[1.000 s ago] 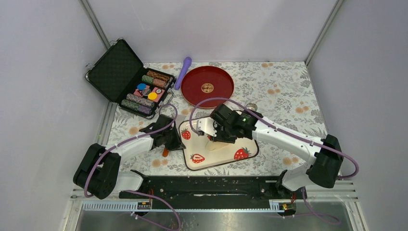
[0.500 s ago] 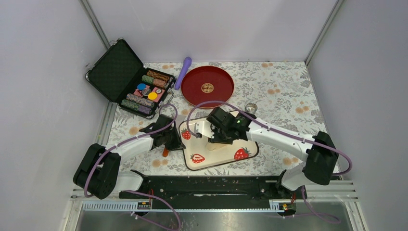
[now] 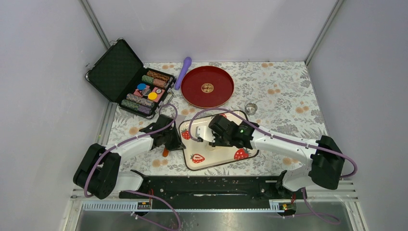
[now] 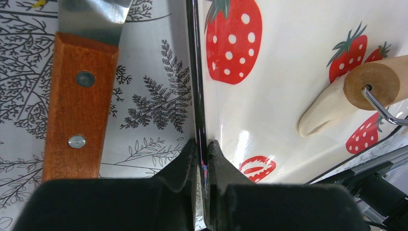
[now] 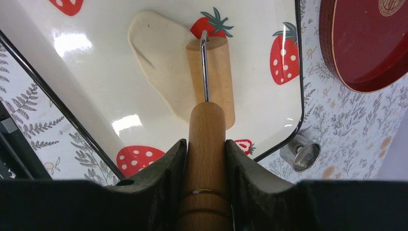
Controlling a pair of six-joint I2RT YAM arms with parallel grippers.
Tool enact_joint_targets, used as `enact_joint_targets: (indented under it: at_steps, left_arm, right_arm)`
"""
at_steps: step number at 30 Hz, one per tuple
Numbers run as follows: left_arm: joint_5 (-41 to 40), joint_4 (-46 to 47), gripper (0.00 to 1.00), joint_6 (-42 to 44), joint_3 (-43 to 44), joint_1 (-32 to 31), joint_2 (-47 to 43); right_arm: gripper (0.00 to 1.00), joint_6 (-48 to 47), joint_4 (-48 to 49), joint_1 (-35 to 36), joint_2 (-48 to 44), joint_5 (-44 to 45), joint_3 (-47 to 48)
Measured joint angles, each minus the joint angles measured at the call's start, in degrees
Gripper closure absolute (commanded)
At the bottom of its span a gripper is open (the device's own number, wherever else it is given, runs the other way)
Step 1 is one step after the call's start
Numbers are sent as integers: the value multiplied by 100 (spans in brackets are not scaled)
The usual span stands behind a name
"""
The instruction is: Roll out the dumpling wrappers from the dough
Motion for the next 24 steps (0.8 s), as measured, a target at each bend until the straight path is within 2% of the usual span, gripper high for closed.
enact_joint_targets:
  at_steps: [12,17,24]
  left_arm:
    - [2,0,100,-28,0,0,4]
    - [2,0,100,-39,0,0,4]
    - [2,0,100,-42,0,0,4]
  right_arm:
    - [100,238,389,238,4,457,-258]
    - [100,918,199,297,586,981,295]
    - [100,1777,-487,-96,730,1003,844]
